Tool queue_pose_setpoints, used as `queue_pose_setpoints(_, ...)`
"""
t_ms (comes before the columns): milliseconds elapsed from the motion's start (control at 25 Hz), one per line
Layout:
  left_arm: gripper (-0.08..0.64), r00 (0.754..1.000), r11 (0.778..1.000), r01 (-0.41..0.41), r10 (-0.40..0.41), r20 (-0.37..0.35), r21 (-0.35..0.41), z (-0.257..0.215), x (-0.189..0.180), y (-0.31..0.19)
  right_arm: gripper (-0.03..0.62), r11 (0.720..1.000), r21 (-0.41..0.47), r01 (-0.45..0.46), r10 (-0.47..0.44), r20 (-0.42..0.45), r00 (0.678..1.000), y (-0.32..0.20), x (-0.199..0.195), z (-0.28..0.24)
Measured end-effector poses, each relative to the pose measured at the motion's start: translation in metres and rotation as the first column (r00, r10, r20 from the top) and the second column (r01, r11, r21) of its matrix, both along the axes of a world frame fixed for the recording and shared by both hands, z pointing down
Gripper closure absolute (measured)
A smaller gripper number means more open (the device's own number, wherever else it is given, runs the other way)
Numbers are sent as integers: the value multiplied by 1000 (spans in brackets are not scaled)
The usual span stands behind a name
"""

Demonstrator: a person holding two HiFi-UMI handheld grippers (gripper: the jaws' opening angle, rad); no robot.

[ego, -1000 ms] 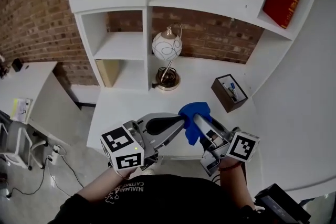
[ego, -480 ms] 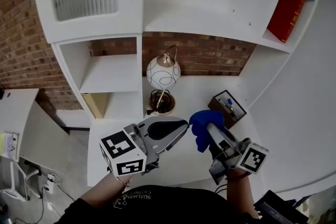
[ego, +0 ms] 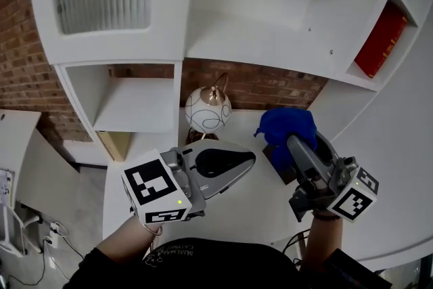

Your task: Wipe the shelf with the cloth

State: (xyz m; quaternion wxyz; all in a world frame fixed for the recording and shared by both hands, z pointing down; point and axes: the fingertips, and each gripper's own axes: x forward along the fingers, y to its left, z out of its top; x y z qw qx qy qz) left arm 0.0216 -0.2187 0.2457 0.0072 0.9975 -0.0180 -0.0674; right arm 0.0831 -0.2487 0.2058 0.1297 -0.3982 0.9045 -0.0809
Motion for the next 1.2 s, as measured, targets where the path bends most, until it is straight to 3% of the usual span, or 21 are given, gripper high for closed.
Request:
queue_pose_setpoints(240,563,999,1000,4,-3,-32,8,-54,12,-29,419,991,125,53,-41,-95,995,-43,-6,-78)
queue_pose_setpoints(520,563,1000,1000,10,-10,27,7,-88,22,-45,417,973,144,178,-140,-241,960,-113,-34,-145)
queue_pose_setpoints(680,561,1000,997,0,0,5,-81,-87,32,-57,416,976,79,201,-157,-381,911,-170,-57,-138)
queue_pose_setpoints(800,561,1000,990,0,-1,-8,-139,-82,47,-63,414,985,9,174,-145,-514,846,-218,-75,-124)
queue_pose_setpoints(960,561,1000,992,5,-8,-24,-124,-74,55,-56,414,992,-54,112,-121,-638,761,-270,-99,-106)
queue_pose_setpoints(1200,561,999,993,42,-45,-19,-113,-61,47,-55,411,989,-108,102,-149,-705,693,-307,-127,-87)
